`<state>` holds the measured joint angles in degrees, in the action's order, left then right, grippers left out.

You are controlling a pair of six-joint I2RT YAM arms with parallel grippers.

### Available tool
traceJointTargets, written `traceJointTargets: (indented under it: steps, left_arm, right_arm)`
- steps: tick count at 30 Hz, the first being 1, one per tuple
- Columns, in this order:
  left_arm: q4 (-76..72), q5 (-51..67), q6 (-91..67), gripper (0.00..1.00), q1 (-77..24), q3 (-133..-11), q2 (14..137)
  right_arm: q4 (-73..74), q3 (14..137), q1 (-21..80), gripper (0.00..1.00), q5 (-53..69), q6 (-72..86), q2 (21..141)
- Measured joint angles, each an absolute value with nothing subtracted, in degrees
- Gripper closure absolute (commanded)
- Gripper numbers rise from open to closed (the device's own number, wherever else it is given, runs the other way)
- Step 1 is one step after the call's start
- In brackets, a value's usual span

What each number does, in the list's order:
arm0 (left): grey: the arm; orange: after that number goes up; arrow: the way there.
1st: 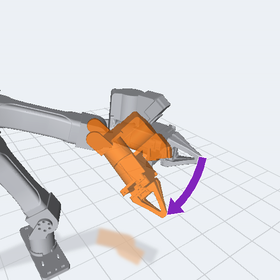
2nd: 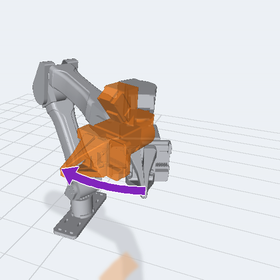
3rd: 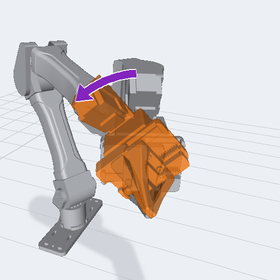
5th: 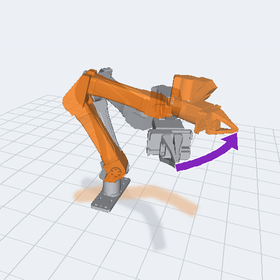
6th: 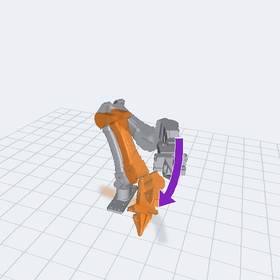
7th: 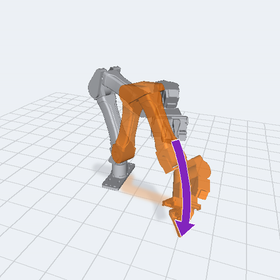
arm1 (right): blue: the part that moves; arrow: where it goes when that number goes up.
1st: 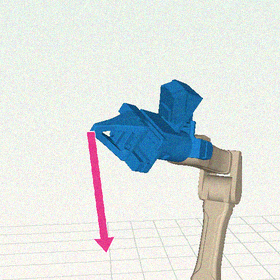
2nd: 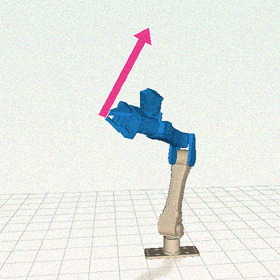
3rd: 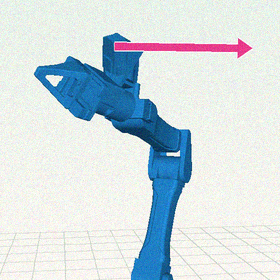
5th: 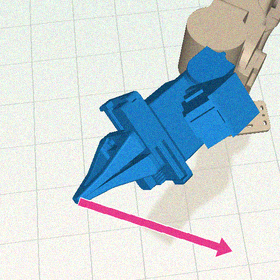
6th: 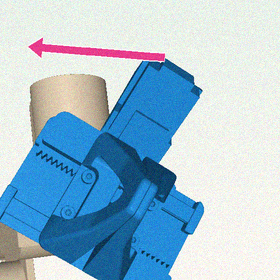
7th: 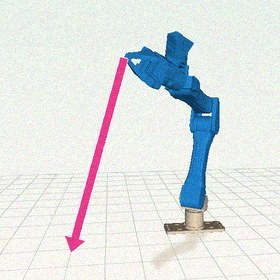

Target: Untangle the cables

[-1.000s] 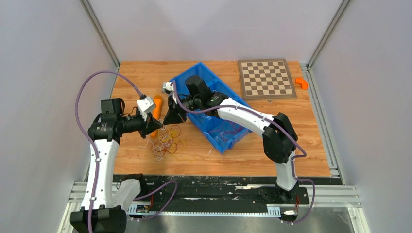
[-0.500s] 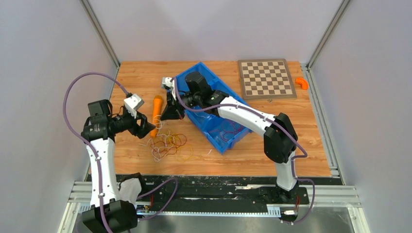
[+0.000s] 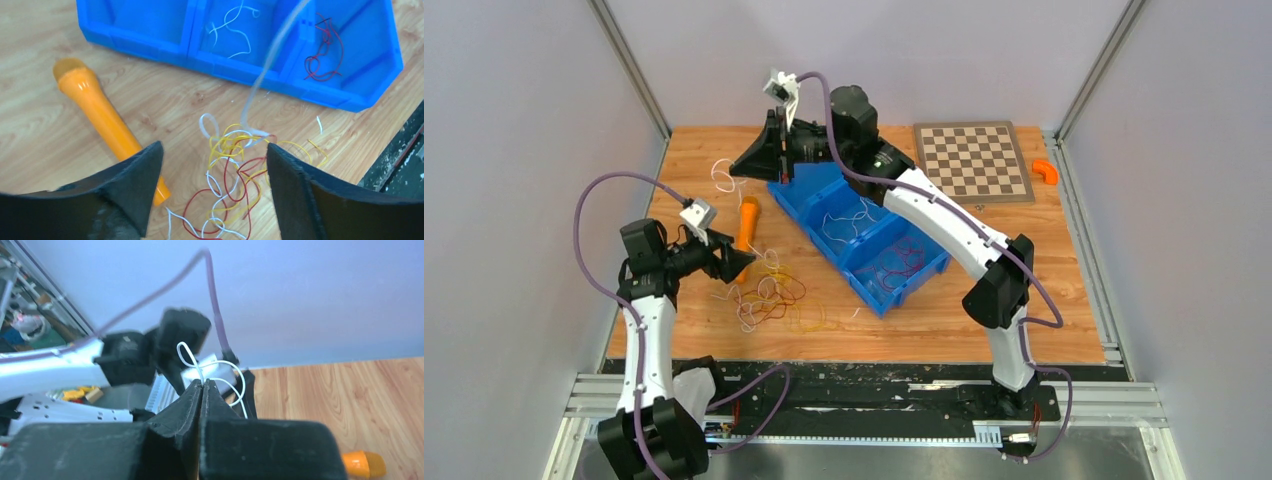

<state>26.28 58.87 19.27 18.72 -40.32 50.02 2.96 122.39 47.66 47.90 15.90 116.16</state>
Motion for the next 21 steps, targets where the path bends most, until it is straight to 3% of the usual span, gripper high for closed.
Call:
traceJointTargets:
  steps: [4,8,15,21]
  left_arm:
    - [19.3,57.1,15.4,0.34,18.7,-36.0,53.8]
    - [14.2,55.5,12.1,0.34,18.7,-34.1,57.0]
    - [10.4,55.8,10.0,0.06,18.7,-32.8,59.6]
    - [19.5,58.5,16.5,0.02,18.7,-34.5,54.8]
  right_arm:
    - [0.6,127.1,46.4,1.0,47.2,21.2,117.0]
    - [-1.6,130.0,45.4,1.0,45.4,25.5,117.0]
    - [-7.7,134.4,44.7,1.0,40.8,29.6,116.9]
    - [-9.6,133.5,44.7,1.0,39.5,30.3,116.8]
